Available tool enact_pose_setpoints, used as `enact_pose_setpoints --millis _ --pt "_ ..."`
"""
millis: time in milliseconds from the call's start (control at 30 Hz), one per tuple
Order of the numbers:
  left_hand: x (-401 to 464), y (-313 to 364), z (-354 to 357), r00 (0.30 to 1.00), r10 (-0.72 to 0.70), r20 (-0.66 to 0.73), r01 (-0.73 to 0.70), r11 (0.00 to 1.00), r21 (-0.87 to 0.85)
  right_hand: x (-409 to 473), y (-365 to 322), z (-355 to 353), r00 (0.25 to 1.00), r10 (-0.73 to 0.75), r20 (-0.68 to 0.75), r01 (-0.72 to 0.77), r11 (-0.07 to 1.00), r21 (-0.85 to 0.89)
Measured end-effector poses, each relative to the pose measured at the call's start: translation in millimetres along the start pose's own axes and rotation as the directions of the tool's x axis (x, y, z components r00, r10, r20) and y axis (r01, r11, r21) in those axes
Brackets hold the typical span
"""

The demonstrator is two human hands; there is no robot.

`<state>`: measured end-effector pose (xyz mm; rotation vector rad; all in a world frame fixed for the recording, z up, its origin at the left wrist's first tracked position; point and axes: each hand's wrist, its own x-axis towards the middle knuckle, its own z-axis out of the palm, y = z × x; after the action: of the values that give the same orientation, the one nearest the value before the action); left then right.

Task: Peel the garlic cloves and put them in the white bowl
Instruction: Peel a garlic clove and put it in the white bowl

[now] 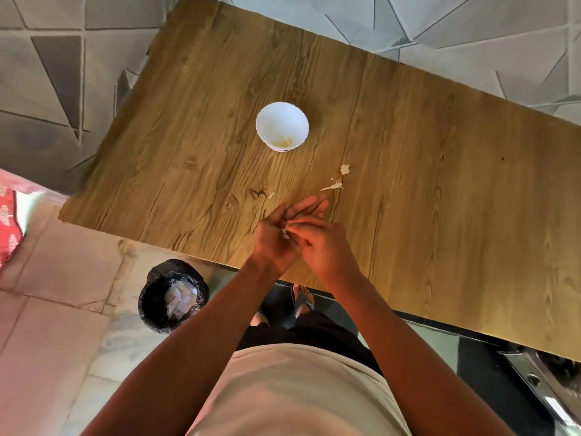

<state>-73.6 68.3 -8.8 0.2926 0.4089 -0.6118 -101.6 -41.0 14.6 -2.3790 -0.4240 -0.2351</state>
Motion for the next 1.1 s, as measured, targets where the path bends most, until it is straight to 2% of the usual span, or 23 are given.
enact_pose_setpoints --millis 67,133,267,367,500,600,733,867,967,1100 --pt "2.9 0.9 -0.8 1.0 0.004 0.014 -0.004 1.0 -0.02 2.8 0.7 -1.3 0.999 0.031 -0.039 -0.031 1.0 0.006" --pt "5.9 0.6 -2.1 0.999 0.001 0.033 0.0 0.999 -0.05 6.3 0.5 -4.2 0.992 0.095 -0.088 -0.088 0.993 0.084" --pt "12.0 -2.7 -6.9 0.996 0.022 0.091 -0.015 0.997 -0.08 8.9 4.0 -5.8 0.994 0.098 -0.043 -0.09 0.983 0.16" --pt "14.3 -3.2 -10.8 0.992 0.045 0.114 -0.039 0.998 -0.058 12.1 2.4 -6.5 0.987 0.146 -0.064 -0.134 0.976 0.172" --pt "8.9 0.9 -11.9 0.994 0.074 0.081 -0.065 0.992 -0.109 8.9 9.4 -23.1 0.944 0.273 -0.187 -0.22 0.94 0.259" --pt "0.4 10.3 -15.1 0.994 0.101 0.034 -0.094 0.98 -0.175 -10.4 32.0 -33.2 0.899 0.364 -0.243 -0.308 0.921 0.241" --pt "-10.4 20.9 -21.9 0.994 0.108 -0.035 -0.113 0.979 -0.173 -44.1 54.6 -24.4 0.884 0.451 -0.119 -0.437 0.89 0.13" --pt "-16.8 22.9 -26.5 0.995 0.088 -0.044 -0.093 0.987 -0.13 -54.5 54.0 -17.9 0.902 0.43 0.029 -0.43 0.895 0.116" --pt "-18.4 22.1 -28.7 0.996 0.071 -0.048 -0.076 0.992 -0.098 -60.6 55.9 -20.9 0.897 0.44 0.042 -0.441 0.886 0.139" --pt "-18.1 22.5 -30.6 0.997 0.061 -0.042 -0.064 0.993 -0.099 -59.6 58.2 -14.9 0.894 0.448 -0.022 -0.439 0.884 0.159"
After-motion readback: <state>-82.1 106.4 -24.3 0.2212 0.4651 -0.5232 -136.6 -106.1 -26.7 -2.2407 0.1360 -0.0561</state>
